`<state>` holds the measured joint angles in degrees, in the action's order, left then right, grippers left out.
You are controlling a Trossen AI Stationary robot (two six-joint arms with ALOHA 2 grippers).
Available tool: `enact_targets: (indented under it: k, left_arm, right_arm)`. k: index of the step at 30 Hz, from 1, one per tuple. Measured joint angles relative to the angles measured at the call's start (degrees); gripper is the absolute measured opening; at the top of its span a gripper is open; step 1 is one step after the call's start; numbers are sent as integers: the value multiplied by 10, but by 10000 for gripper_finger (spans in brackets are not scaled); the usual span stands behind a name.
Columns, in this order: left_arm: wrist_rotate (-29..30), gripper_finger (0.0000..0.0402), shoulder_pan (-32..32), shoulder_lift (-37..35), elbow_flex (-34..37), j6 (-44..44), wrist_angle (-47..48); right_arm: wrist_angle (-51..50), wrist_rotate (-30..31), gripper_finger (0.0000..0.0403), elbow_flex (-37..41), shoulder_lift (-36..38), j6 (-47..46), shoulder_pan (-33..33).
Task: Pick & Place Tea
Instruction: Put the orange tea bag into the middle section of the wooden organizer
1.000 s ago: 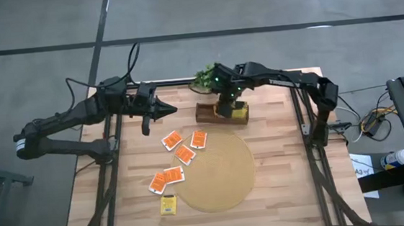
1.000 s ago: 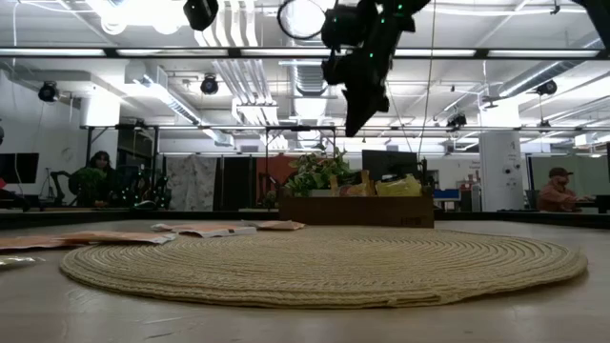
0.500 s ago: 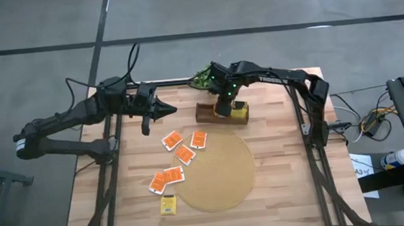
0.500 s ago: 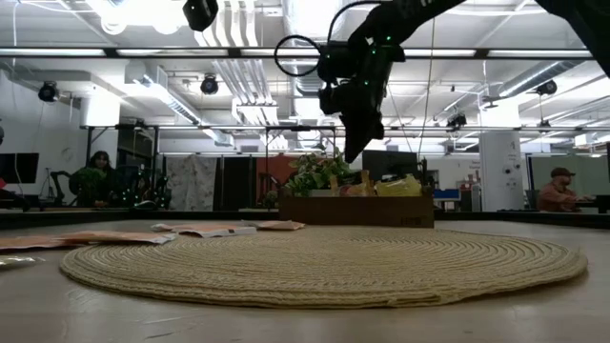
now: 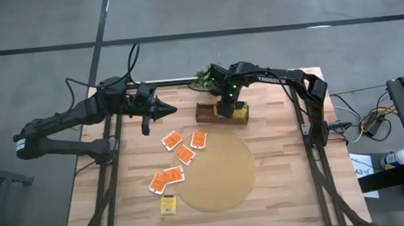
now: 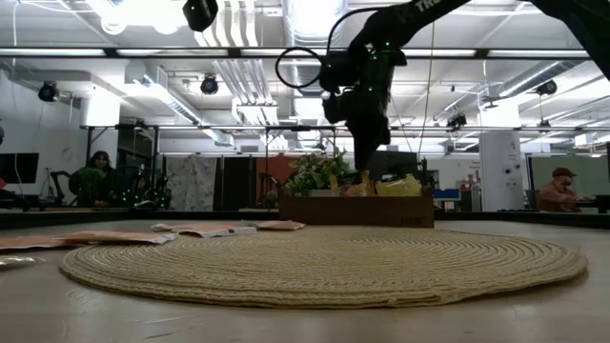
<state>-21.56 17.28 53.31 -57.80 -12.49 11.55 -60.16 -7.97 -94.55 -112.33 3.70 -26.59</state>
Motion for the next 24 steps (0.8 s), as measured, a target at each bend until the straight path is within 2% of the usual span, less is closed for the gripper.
enact_targets:
  k: [24]
  left_arm:
    - [0,0,0,0,0,0,0]
  right_arm:
    - [34,2,8,20,15,0,-16]
